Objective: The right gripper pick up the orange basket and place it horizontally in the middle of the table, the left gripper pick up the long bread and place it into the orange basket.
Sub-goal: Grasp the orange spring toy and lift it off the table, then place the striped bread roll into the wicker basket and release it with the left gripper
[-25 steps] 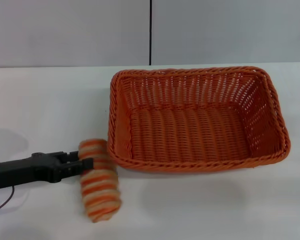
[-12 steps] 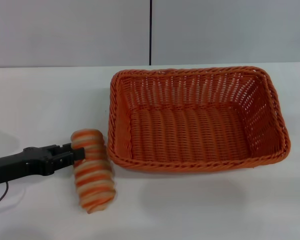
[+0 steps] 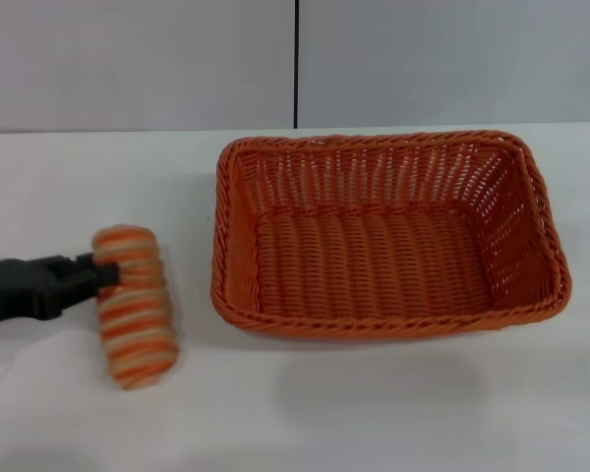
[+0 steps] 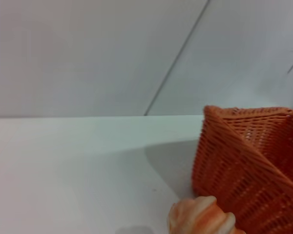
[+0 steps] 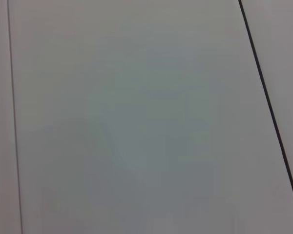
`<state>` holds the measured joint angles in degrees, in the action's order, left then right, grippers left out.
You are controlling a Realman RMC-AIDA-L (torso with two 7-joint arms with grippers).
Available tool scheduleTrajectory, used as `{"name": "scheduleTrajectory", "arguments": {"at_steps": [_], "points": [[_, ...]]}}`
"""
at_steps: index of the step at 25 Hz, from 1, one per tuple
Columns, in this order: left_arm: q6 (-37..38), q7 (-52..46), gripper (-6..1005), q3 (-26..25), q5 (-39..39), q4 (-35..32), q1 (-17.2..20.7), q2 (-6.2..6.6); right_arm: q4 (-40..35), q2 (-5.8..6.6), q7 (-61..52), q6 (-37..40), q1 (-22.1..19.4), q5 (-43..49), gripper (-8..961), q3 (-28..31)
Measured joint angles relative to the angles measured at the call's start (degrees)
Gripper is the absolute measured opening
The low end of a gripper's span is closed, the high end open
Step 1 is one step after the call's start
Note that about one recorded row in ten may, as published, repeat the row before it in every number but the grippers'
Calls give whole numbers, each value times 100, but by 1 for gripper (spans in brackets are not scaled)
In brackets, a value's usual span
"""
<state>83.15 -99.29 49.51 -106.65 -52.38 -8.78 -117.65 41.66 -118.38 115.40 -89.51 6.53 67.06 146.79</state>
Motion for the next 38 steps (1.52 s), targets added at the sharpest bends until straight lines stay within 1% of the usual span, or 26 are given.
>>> {"name": "scheduleTrajectory", "arguments": {"at_steps": [2, 3, 4, 6, 8, 10, 11, 12, 13, 15, 18, 19, 22, 23, 24, 25, 26, 27, 28, 29, 30, 33, 34, 35, 36, 38], "points": [[-12, -93, 383, -117, -218, -262, -1, -2, 0, 0, 0, 0, 5, 0, 610, 23], [-12, -93, 375, -117, -218, -262, -1, -2, 0, 0, 0, 0, 10, 0, 610, 28], [-16, -170, 368, -252, -464, -542, -44, -17, 0, 0, 0, 0, 21, 0, 610, 28], [-23, -195, 352, -298, -538, -653, -63, -20, 0, 0, 0, 1, 27, 0, 610, 28], [-43, -232, 336, -412, -582, -808, -107, -21, 0, 0, 0, 4, 39, 0, 610, 28], [37, -278, 320, -728, -568, -1012, -238, -19, -3, 0, 0, 4, 63, -12, 610, 37], [37, -278, 312, -728, -568, -1012, -238, -19, -7, 0, 0, 4, 74, -20, 611, 39], [154, -343, 304, -901, -546, -1156, -333, -16, -10, 1, 0, 3, 81, -27, 611, 42], [154, -343, 295, -901, -546, -1156, -333, -16, -10, 1, 0, 3, 81, -27, 611, 42], [357, -500, 278, -1108, -513, -1336, -489, -19, -8, 6, 0, -6, 92, -41, 611, 44], [679, -688, 238, -1326, -317, -1487, -705, -27, -2, 8, 0, -23, 103, -51, 611, 44], [882, -783, 215, -1417, 58, -1526, -819, -33, -4, 9, 0, -30, 109, -55, 611, 45], [990, -835, 193, -1403, 860, -1467, -867, -41, -25, 9, 0, -34, 123, -58, 611, 43], [990, -835, 186, -1403, 860, -1467, -867, -41, -25, 9, 0, -34, 123, -58, 610, 43], [1010, -828, 179, -1313, 1517, -1309, -869, -63, -48, 8, 0, -35, 141, -60, 610, 43], [1029, -800, 172, -1229, 1786, -1203, -868, -77, -61, 4, 0, -37, 153, -60, 610, 43], [1029, -800, 170, -1229, 1786, -1203, -868, -77, -61, 4, 0, -37, 153, -60, 610, 43], [1013, -581, 169, -850, 2424, -859, -849, -94, -71, -6, 0, -38, 166, -60, 610, 42], [1013, -581, 167, -850, 2424, -859, -849, -94, -71, -6, 0, -38, 166, -60, 610, 42], [914, -270, 166, -375, 2925, -517, -822, -103, -72, -13, 0, -41, 174, -60, 610, 43], [914, -270, 164, -375, 2925, -517, -822, -103, -72, -13, 0, -41, 174, -60, 610, 43], [621, 304, 160, 389, 3437, -76, -796, -118, -73, -14, 0, -40, 179, -60, 610, 33], [354, 674, 158, 876, 3700, 134, -780, -133, -91, -15, 0, -40, 189, -60, 610, 26], [354, 674, 157, 876, 3700, 134, -780, -133, -91, -15, 0, -40, 189, -60, 610, 26], [219, 825, 155, 1095, 3822, 197, -773, -140, -106, -16, 0, -41, 206, -60, 610, 22], [-289, 1177, 152, 1800, 4178, 293, -731, -140, -125, -17, 0, -40, 234, -57, 611, 20]]}}
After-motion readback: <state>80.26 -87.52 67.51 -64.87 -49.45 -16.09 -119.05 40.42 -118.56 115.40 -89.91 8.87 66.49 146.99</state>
